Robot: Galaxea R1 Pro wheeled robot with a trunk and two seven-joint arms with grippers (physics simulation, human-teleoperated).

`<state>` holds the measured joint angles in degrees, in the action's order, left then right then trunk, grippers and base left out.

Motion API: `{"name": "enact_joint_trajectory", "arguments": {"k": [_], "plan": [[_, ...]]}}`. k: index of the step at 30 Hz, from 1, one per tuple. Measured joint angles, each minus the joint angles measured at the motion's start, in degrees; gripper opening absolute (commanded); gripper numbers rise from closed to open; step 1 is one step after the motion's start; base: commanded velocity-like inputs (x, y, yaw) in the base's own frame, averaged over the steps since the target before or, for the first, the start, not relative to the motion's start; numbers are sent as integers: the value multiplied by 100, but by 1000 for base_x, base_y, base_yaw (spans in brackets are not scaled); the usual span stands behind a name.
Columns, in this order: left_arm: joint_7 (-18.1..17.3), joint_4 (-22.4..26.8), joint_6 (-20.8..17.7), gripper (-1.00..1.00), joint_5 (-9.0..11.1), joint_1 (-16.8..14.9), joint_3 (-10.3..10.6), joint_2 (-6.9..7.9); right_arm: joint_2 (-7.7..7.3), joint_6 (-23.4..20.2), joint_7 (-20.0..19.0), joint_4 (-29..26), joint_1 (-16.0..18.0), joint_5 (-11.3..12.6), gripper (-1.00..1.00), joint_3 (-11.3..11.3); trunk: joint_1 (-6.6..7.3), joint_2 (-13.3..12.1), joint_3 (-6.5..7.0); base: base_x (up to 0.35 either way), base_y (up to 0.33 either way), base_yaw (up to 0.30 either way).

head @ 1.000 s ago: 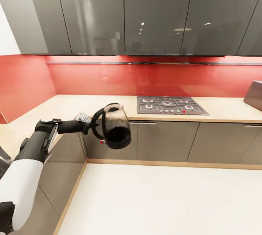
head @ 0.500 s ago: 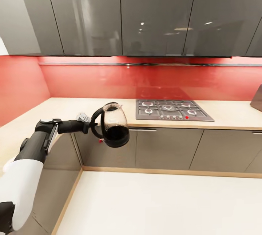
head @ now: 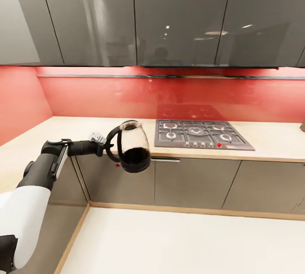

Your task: Set up a coffee station on the kitchen countertop: keep the coffee maker on the countertop, move the bottle of coffee from the kitchen shelf to the counter next to the coffee maker, place a paper coffee filter on top of the coffee maker, put the saucer next to the coffee maker with the coffee cup on the saucer, and place the electric kettle next to the coffee maker.

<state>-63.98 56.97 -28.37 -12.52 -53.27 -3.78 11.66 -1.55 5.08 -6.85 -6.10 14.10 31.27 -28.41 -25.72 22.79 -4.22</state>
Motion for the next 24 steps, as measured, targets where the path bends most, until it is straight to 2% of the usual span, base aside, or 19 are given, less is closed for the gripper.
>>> {"name": "enact_joint_trajectory", "arguments": {"k": [7, 10, 13, 24], "plan": [[-6, 44, -3, -100, 28, 0, -25, 7, -1, 0, 1, 0, 0, 3, 100, 0, 0, 0, 0, 282, -163, 264], [-20, 94, -23, -100, 49, 0, -60, 17, -4, 0, -1, -1, 0, 3, 100, 6, 0, 0, 0, 281, -164, 35], [-26, 363, -60, -100, 65, -1, -123, 29, -9, 8, 4, -1, 0, 3, 100, 8, 1, 2, 1, 282, -164, 4], [-19, 446, -57, -100, 26, 0, -126, 43, -18, 26, 5, -1, 0, -3, 100, 0, 0, 0, 0, 279, -165, 0]]}}
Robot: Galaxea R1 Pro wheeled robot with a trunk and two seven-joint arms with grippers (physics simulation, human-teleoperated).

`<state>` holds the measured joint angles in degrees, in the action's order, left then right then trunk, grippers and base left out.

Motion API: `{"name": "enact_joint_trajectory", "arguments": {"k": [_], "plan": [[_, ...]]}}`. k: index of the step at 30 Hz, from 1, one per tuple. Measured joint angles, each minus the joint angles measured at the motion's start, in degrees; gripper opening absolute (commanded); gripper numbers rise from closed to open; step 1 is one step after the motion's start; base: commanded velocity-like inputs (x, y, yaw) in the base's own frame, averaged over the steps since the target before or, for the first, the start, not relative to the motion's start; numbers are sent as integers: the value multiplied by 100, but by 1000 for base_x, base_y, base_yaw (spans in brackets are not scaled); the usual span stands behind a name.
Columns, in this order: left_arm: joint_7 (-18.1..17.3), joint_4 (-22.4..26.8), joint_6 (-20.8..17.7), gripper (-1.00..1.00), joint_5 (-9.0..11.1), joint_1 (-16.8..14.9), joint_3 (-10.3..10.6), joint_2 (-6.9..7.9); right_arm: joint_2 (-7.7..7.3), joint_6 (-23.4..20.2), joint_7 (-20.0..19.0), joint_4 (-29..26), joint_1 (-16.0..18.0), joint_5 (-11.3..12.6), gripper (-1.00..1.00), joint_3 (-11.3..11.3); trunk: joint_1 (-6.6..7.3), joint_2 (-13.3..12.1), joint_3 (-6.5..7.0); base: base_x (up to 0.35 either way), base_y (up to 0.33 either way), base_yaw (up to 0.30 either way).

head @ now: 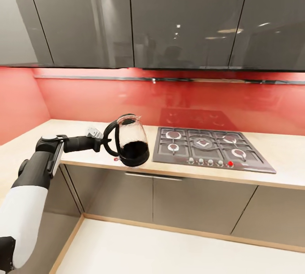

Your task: Set up a coffee station on the kitchen countertop: keep the coffee maker on the countertop, move the bottle of coffee from the kitchen shelf to the counter next to the coffee maker, place a paper coffee filter on top of the coffee maker, put the saucer next to the coffee maker with the coffee cup on the saucer, and place the electric kettle next to the coffee maker.

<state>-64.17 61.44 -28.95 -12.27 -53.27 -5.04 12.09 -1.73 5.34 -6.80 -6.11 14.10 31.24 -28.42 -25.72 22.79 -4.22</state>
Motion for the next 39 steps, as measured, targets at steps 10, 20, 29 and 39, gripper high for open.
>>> {"name": "enact_joint_trajectory", "arguments": {"k": [10, 20, 29, 39], "plan": [[19, -16, 5, -100, -10, 2, -7, 17, 9, -8, -4, 1, 1, -10, 100, -8, -1, 0, 0, 209, -202, 164], [27, -17, 6, -100, -13, 8, -8, 21, 8, -9, -6, 0, 0, -12, 100, -8, -2, -1, 0, 155, -149, 278], [65, -16, 34, -100, -37, 24, -122, 35, 10, -10, -5, 6, 0, -12, 100, -8, -3, -1, 0, 6, -4, 279], [289, 26, 61, -100, -55, 87, -316, 45, 17, -11, -10, 0, 0, -20, 100, -8, -3, -1, 0, 0, 0, 279]]}}
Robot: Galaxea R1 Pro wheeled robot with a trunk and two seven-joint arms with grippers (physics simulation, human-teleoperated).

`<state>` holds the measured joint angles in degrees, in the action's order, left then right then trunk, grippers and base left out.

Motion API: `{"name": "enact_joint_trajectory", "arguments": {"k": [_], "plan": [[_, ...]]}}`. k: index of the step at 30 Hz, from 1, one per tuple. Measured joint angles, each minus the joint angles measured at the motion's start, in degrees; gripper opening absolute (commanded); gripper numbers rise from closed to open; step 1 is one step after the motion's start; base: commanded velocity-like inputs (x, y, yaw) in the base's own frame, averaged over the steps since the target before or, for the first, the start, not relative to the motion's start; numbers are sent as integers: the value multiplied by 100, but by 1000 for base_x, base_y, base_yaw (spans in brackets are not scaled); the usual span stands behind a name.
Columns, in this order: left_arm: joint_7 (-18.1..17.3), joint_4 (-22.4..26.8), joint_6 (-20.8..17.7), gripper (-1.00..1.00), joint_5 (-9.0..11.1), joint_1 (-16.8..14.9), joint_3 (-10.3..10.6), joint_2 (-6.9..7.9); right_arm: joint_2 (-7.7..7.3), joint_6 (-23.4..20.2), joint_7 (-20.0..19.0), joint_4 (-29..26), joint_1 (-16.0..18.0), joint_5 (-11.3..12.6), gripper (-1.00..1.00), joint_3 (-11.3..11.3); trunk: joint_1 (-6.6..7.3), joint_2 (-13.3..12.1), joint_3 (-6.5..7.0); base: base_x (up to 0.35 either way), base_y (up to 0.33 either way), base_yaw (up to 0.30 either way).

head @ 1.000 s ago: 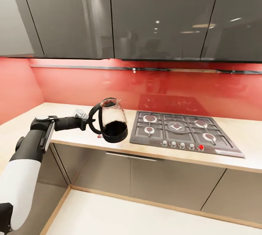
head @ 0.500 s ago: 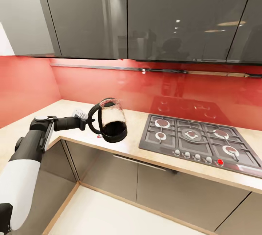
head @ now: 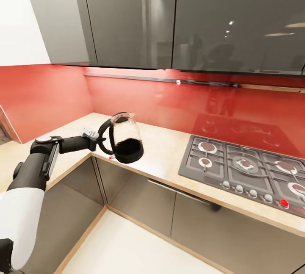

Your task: Set up a coffee station on the kitchen countertop: keep the coffee maker on the countertop, move the bottle of coffee from the kitchen shelf to the counter next to the coffee maker, place a paper coffee filter on top of the coffee maker, put the saucer next to the coffee maker with the coffee cup on the saucer, and place the electric kettle next to the coffee maker.

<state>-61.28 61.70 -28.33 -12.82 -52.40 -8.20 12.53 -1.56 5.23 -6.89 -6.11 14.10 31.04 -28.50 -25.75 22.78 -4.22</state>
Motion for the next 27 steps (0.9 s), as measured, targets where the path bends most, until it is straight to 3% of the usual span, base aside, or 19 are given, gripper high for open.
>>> {"name": "enact_joint_trajectory", "arguments": {"k": [4, 5, 8, 10, 11, 12, 13, 15, 19, 23, 27], "plan": [[446, 3, 18, -100, -18, 0, -4, -2, 3, -2, 3, 1, 0, -7, 100, 0, 0, 0, 0, 0, 0, 279], [771, 6, 6, -100, -17, 3, -7, -4, 6, -2, 1, 0, 0, -8, 100, 0, 0, 0, 0, 0, 0, 278], [1286, 7, -11, -100, -28, 4, -5, -26, 8, -5, 0, 1, 0, -9, 100, 0, 0, 0, 0, 0, 0, 278], [2175, 5, -5, -100, -24, 5, -7, -66, 8, -7, 3, 2, 0, -9, 100, 0, 0, 0, 0, 0, 0, 278], [2430, -1, -10, -100, -27, 6, -6, -76, 9, -6, 3, 2, 0, -9, 100, 0, 0, 0, 0, 0, 0, 278], [2889, -3, -50, -100, 88, 8, 3, -112, 9, -5, 5, 4, 0, -9, 100, 0, 0, -1, 0, 0, 0, 278], [3111, -7, -26, -100, 26, 7, -4, -150, 9, -5, 3, 4, 0, -6, 100, 0, 0, 0, 0, 0, 0, 278], [3398, -7, -56, -100, 118, 9, 1, -228, 9, -6, 1, 5, 0, -3, 100, 0, 0, 0, 0, 0, 0, 279], [4431, -5, -34, -100, 97, 60, 7, -502, 4, -3, 2, 6, 0, 0, 100, 0, 0, 0, -1, 0, 0, 279], [4737, -2, -11, -100, 153, 143, 16, -556, 0, -3, 1, 6, 0, 0, 100, 0, 0, 0, -1, 0, 0, 278], [4785, -1, 57, -100, 160, 203, 15, -564, 0, -4, 1, 7, 0, 0, 100, 0, 0, 0, 0, 24, -8, 278]]}}
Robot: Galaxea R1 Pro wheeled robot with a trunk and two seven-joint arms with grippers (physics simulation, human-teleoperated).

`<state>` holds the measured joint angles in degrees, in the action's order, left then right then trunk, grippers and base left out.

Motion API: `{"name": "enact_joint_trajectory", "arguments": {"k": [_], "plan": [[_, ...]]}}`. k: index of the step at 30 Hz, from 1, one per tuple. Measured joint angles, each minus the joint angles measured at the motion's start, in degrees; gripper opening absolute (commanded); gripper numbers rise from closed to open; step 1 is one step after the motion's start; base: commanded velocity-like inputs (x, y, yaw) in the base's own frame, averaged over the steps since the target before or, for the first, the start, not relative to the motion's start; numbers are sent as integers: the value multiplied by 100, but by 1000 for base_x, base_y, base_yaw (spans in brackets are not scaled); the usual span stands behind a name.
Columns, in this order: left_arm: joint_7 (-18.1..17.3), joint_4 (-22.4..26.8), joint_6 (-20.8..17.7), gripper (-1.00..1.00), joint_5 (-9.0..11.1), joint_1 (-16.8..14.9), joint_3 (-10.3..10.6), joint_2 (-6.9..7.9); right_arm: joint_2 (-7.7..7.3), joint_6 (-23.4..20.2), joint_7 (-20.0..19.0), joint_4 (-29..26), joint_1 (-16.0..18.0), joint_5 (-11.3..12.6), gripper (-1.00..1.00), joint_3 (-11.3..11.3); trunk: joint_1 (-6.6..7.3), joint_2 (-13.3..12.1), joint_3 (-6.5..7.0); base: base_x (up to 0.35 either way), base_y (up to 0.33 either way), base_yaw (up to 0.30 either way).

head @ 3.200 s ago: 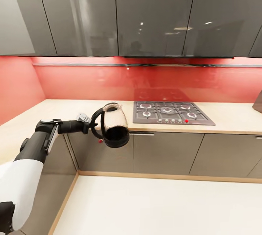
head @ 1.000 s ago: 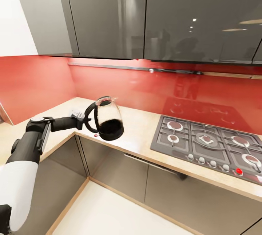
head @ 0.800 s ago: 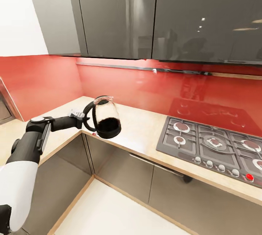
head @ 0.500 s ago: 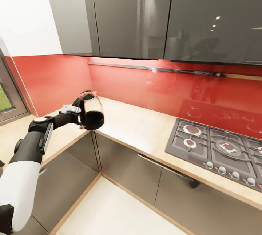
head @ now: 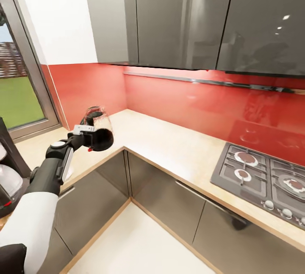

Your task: Set up a coffee station on the kitchen countertop: keep the coffee maker on the countertop, move the bottle of coffee from the kitchen shelf to the counter next to the coffee maker, place a paper coffee filter on top of the coffee maker, put the saucer next to the coffee maker with the coffee cup on the saucer, and place the electric kettle next to the coffee maker.

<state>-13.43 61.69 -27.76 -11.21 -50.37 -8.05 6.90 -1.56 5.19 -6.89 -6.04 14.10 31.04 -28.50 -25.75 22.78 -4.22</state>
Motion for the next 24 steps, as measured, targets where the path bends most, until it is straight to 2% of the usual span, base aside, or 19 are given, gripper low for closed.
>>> {"name": "enact_joint_trajectory", "arguments": {"k": [3, 7, 11, 16, 24], "plan": [[8, -32, 208, -100, 2, 74, 1, -2, -6, 3, 1, 2, 0, 5, 100, 2, 2, 1, 0, 211, -88, 278], [11, -52, 304, -100, 17, 111, -3, -2, -6, 2, 1, 3, 1, 6, 100, 1, 2, 0, 0, 200, -176, 278], [10, -57, 325, -100, 116, 122, -6, 0, -4, 1, 5, 3, 1, 8, 100, 0, 0, 0, 0, 34, -258, 279], [17, -52, 349, -100, 134, 123, -7, 0, -8, -1, 4, 3, 1, -3, 100, 1, 0, 0, 0, -5, -271, 278], [23, -46, 356, -100, 129, 122, -17, 6, -17, -1, 3, 287, 0, 24, 100, 16, 0, 1, 0, -55, -215, 65]]}}
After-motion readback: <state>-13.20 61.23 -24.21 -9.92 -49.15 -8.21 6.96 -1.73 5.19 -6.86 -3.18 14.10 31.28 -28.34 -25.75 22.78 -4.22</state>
